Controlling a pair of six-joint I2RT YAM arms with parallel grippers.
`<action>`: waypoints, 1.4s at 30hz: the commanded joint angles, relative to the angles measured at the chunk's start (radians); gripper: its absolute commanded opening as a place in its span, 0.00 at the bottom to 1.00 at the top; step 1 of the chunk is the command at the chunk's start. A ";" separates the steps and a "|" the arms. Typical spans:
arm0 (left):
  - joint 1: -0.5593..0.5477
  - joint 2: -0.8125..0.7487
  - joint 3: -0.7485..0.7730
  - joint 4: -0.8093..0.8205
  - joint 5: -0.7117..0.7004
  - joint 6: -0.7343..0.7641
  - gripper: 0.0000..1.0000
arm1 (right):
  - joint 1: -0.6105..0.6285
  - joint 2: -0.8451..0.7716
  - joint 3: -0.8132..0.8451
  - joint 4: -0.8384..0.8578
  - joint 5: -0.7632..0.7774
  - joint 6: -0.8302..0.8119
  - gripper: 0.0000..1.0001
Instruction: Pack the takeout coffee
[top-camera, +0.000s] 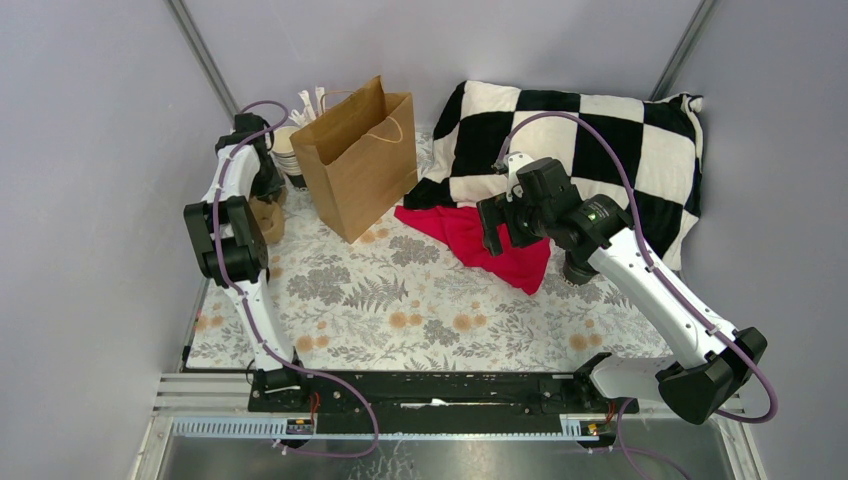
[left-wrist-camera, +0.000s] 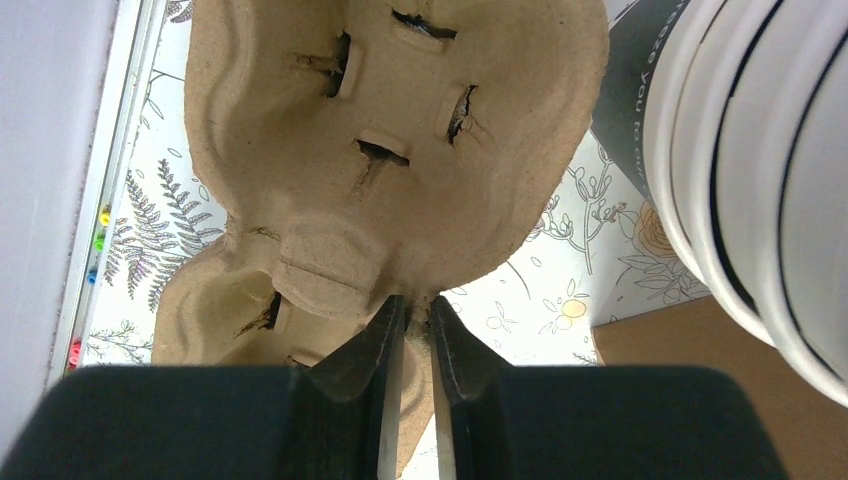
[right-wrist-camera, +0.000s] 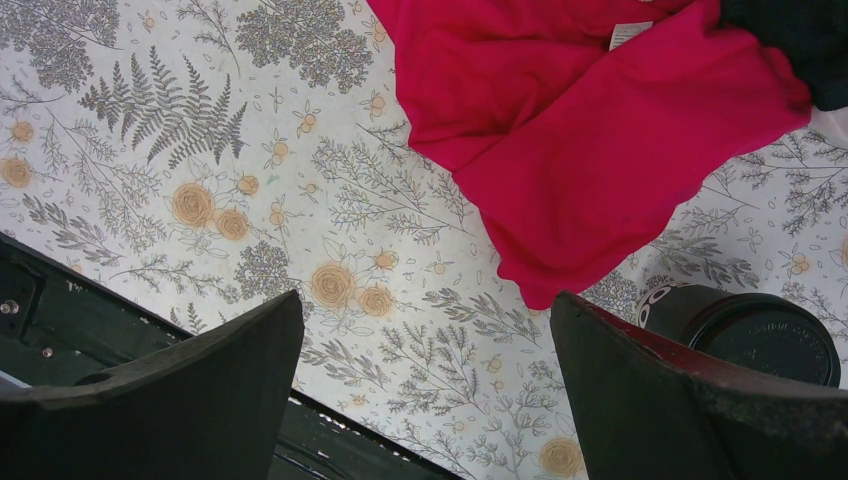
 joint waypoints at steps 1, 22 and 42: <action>0.004 -0.027 0.049 -0.001 -0.024 0.021 0.19 | 0.012 0.003 0.022 0.001 0.003 -0.007 1.00; 0.008 -0.023 0.032 0.001 -0.002 -0.006 0.28 | 0.013 -0.003 0.020 0.002 0.008 -0.010 1.00; 0.038 -0.065 -0.016 0.028 0.040 -0.033 0.23 | 0.013 -0.002 0.018 0.003 0.004 -0.010 1.00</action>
